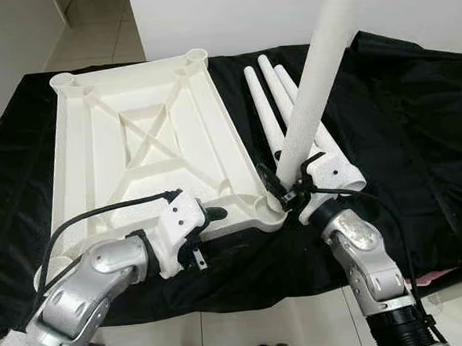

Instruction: Building children table

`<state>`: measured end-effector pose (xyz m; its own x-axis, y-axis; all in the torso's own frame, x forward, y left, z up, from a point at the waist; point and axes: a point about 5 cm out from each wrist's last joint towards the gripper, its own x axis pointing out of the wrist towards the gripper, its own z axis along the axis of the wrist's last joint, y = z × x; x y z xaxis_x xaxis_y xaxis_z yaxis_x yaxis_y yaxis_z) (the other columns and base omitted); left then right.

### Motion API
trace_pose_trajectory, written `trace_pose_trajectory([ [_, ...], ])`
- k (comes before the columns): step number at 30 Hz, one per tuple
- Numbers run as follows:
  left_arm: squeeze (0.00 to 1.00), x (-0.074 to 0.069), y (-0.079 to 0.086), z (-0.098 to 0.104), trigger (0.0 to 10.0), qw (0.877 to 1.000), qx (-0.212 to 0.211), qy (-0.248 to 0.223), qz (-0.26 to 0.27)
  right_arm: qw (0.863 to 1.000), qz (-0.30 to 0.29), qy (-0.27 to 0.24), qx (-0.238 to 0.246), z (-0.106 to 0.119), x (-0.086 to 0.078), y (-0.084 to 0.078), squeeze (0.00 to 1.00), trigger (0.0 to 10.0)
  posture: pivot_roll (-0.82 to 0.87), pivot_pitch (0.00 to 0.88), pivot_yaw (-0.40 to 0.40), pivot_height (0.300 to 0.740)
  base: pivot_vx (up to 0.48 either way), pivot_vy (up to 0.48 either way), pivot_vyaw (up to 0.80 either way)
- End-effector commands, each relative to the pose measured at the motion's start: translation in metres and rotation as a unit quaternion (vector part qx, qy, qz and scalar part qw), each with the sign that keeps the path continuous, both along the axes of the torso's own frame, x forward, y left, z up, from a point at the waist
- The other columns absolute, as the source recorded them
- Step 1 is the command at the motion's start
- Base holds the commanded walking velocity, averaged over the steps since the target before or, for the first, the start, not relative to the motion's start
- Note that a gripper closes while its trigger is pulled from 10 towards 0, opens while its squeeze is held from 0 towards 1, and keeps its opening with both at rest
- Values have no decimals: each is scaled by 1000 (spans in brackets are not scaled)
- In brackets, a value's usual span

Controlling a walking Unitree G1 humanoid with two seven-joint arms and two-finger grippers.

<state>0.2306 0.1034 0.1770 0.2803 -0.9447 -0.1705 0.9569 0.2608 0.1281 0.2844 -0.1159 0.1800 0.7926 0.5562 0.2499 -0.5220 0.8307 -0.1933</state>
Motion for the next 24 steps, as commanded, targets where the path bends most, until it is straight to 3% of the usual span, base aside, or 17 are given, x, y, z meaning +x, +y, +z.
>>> trace_pose_trajectory([
  [1,0,-5,3,-2,10000,1000,5,16,-17,1000,6,8,-12,-8,-2,2,0,10000,-28,153,-5,740,0,0,0],
  [13,0,-11,7,4,10000,1000,-5,26,7,995,48,-15,-80,-16,-7,11,0,10000,-5,153,-33,740,0,0,0],
  [24,0,-10,10,5,10000,999,-1,27,20,993,73,-26,-89,-18,-12,12,0,10000,-4,150,-38,740,0,0,0],
])
